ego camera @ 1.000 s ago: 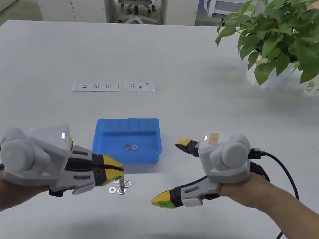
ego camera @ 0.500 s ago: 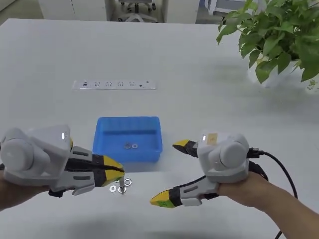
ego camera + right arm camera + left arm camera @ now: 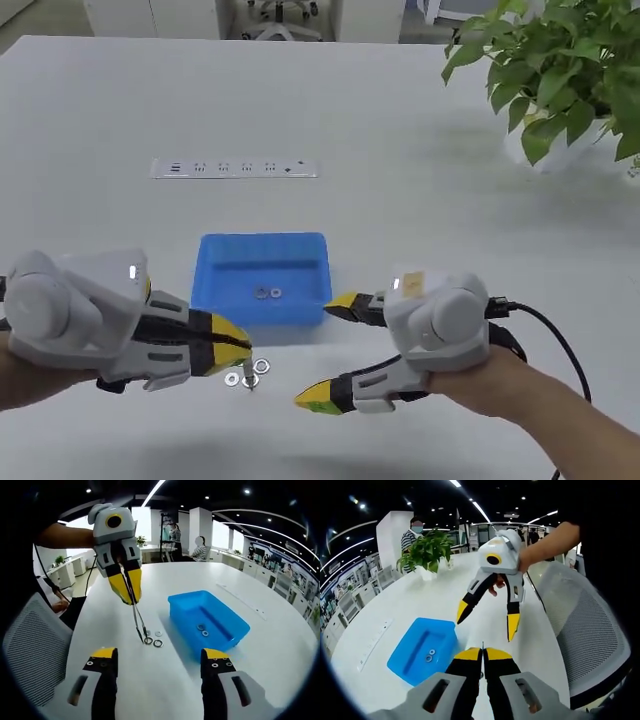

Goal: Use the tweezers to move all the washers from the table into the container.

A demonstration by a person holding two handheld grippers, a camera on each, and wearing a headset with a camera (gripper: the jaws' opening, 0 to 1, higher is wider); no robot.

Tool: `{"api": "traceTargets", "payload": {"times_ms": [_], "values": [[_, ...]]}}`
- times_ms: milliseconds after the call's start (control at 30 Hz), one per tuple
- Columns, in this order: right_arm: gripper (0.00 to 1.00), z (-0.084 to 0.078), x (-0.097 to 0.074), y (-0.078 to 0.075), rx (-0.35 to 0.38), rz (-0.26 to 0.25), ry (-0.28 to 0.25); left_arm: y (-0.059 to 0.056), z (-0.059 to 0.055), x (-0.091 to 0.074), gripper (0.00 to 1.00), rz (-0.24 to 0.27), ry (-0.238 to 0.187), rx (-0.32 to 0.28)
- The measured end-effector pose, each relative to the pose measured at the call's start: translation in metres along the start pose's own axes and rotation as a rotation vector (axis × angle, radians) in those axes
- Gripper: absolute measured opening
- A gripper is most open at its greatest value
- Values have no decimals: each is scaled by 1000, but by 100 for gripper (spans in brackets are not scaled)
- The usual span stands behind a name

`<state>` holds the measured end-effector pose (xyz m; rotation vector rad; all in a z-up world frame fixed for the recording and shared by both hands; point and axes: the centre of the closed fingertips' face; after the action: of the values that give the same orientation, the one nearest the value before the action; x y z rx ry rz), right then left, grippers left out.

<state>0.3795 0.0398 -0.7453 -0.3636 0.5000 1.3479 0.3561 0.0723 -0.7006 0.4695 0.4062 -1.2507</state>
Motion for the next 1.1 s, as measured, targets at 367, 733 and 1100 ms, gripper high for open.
{"api": "traceTargets", "payload": {"times_ms": [367, 733, 1100], "values": [[47, 5, 21, 13, -60, 89, 9, 2, -1, -1, 5, -14, 6, -5], [31, 9, 44, 22, -94, 167, 27, 3, -1, -1, 5, -28, 12, -10], [21, 5, 55, 30, -195, 219, 89, 1, -2, -1, 5, -37, 20, -7]]}}
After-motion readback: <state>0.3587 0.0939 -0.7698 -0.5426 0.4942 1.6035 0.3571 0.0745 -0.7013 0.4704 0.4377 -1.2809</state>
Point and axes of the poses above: the centre of the closed fingertips' face, and the gripper's own axes: x roughly forward along the fingers, y roughly to its left, z roughly out of its top, and after that the axes turned 3 degrees about x, right-handed
